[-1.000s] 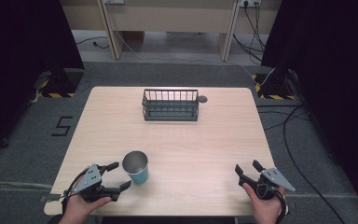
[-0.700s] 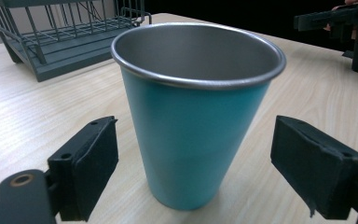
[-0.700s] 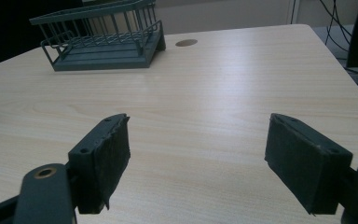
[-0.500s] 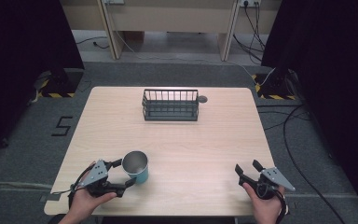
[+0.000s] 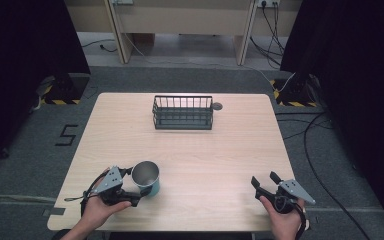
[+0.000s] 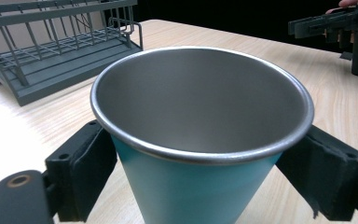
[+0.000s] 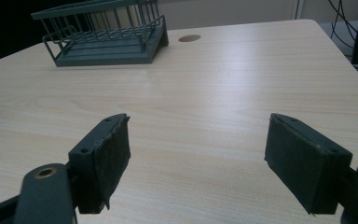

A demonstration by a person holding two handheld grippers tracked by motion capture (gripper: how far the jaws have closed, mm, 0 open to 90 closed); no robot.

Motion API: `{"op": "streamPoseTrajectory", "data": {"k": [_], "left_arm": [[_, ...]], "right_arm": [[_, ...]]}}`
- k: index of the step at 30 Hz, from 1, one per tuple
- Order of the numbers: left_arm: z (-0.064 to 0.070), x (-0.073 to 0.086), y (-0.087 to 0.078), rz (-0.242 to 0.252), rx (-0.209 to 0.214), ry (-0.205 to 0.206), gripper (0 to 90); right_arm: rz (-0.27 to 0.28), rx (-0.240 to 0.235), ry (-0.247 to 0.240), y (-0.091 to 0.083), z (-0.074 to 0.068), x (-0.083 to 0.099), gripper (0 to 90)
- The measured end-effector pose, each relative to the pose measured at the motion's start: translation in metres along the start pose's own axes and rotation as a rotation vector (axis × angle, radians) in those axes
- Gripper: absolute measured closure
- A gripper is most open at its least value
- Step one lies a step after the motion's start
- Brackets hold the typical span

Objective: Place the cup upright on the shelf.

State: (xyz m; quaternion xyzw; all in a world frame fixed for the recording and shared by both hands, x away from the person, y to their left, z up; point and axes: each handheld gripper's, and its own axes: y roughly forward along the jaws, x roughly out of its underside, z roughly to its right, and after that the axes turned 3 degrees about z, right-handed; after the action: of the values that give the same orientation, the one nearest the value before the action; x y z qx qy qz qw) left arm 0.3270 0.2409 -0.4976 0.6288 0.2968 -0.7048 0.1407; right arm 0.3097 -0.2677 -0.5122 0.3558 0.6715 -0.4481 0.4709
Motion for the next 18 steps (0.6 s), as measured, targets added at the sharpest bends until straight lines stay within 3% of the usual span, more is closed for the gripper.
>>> {"op": "streamPoseTrajectory", "data": {"k": [4,18], "left_arm": [[-0.0018,0.0008,0.0025,0.005,0.016,-0.021,13.1],[-0.0043,0.0014,0.0059,0.026,0.026,-0.022,13.9]], "right_arm": [[-0.005,-0.003,-0.002,0.0006,-0.0003,0.0002,23.0],[-0.008,-0.006,0.001,0.0012,-0.0012,0.0001,23.3]]}}
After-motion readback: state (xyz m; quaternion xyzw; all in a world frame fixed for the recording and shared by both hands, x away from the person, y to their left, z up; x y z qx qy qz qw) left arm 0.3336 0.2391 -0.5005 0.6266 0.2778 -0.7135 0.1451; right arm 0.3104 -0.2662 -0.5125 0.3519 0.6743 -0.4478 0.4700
